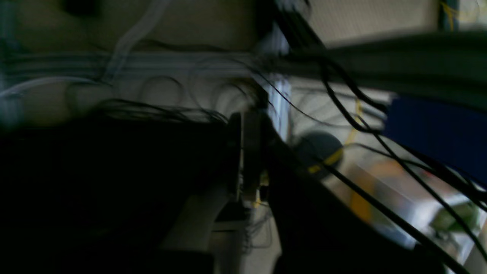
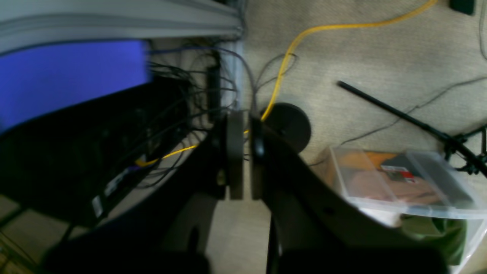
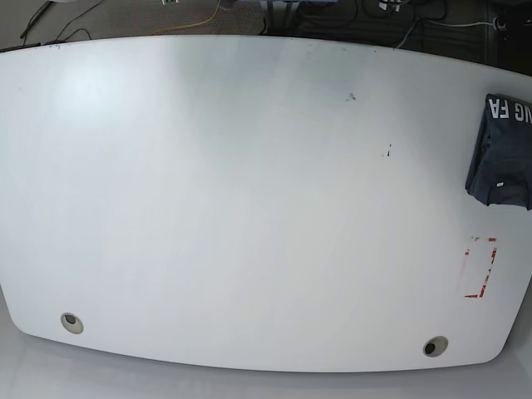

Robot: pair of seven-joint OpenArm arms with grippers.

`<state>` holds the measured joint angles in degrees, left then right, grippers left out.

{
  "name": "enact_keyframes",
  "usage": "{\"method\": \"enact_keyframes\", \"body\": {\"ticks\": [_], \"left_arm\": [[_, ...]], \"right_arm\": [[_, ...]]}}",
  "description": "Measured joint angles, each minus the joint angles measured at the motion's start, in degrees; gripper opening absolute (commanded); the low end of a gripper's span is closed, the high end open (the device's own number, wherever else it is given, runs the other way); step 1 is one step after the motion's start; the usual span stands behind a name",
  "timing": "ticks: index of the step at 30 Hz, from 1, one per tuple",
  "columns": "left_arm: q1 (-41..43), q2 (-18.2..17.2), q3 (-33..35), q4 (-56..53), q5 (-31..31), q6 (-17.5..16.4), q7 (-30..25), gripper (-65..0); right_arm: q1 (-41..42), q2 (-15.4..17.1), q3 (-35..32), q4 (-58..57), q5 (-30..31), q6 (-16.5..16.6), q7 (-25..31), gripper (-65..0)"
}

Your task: Layout the t-shirt on the table in an organized manner, then fold the t-shirt properly

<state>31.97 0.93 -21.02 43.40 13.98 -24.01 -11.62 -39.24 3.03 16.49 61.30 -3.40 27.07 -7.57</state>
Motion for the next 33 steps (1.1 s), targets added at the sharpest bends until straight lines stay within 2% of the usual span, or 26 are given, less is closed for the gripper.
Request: {"method": "enact_keyframes", "body": {"ticks": [9,15,20,26,33], "left_arm": [[-9.5,-1.6,-0.1,-15.6,3.5,0.4,-0.2,-65.0],[-14.7,-2.4,-0.1,-23.2,4.3,5.6,-0.5,-65.0],[-18.3,-3.4,-0.1,-29.4,6.7,7.6,-0.5,-65.0],[-22.7,-3.7,-0.1,-34.8,8.3,8.0,-0.2,-65.0],[-26.9,-3.4,-0.1,-39.0,8.3,14.8,-0.5,-63.4]], "right_arm": [[8.9,0.7,-0.1,-14.1,-1.7,0.0,3.5,-63.1],[12.2,1.6,0.0,-19.6,-1.8,0.0,3.7,-63.1],[15.4,2.0,-0.1,-23.1,-2.1,-0.2,4.0,-63.1],[19.7,1.8,0.0,-27.6,-6.1,-0.2,4.3,-63.1],[23.4,1.7,0.0,-33.5,-7.4,-1.0,5.5,-62.9]]}}
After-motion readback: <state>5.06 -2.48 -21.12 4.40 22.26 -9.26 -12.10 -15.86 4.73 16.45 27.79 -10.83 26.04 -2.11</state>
